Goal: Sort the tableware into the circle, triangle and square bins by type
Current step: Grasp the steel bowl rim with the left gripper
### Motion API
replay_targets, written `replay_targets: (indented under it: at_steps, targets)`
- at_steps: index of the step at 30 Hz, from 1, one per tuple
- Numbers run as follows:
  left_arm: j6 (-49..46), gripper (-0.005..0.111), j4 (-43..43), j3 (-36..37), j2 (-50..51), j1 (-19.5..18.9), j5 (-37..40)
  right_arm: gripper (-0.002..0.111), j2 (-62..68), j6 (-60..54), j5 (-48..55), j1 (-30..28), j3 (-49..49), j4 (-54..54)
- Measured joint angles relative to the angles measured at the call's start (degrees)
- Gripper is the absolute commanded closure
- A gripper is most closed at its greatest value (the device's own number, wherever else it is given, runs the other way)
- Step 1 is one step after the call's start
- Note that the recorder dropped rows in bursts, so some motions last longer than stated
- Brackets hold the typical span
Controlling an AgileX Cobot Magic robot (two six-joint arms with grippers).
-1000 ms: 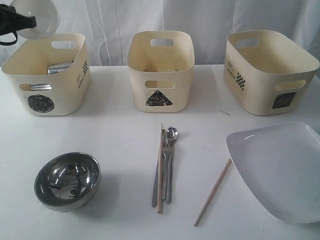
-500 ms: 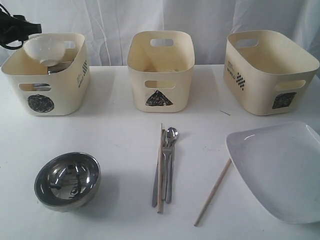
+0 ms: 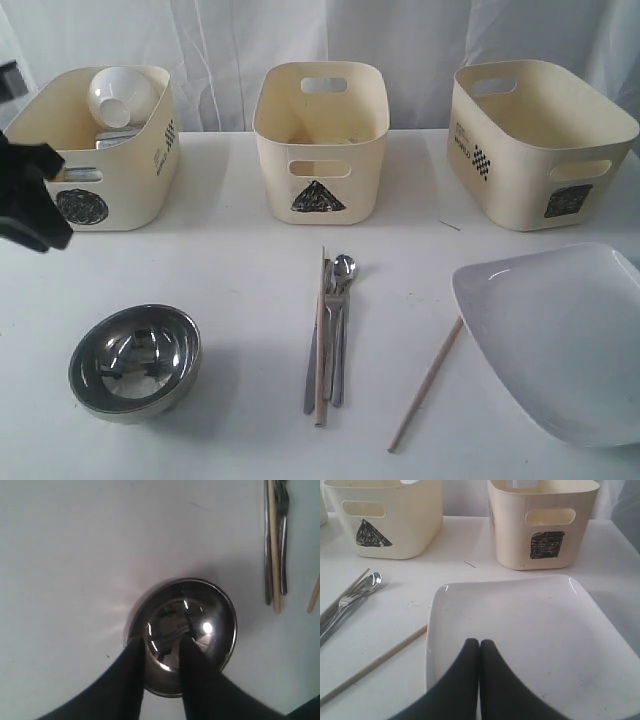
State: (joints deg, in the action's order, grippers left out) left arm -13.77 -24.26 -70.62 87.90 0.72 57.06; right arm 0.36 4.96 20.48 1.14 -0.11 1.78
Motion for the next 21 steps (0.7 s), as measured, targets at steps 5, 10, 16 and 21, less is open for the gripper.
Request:
replay_targets:
  at_steps: [5,10,16,21]
  targets:
    - [-3.2,0.044,-2.0,10.4,0.0,2.1,-8.1,0.108,0.0,0.0,0.0,0.0,0.0,0.0]
    - [-4.0,0.041,-2.5,16.5,0.0,3.7,-19.0,0.108,0.0,0.0,0.0,0.0,0.0,0.0]
    - [-4.9,0.041,-3.1,20.1,0.0,3.8,-25.8,0.108,0.0,0.0,0.0,0.0,0.0,0.0]
    - [-7.5,0.041,-5.4,22.3,3.2,3.8,-26.6,0.108,0.0,0.0,0.0,0.0,0.0,0.0]
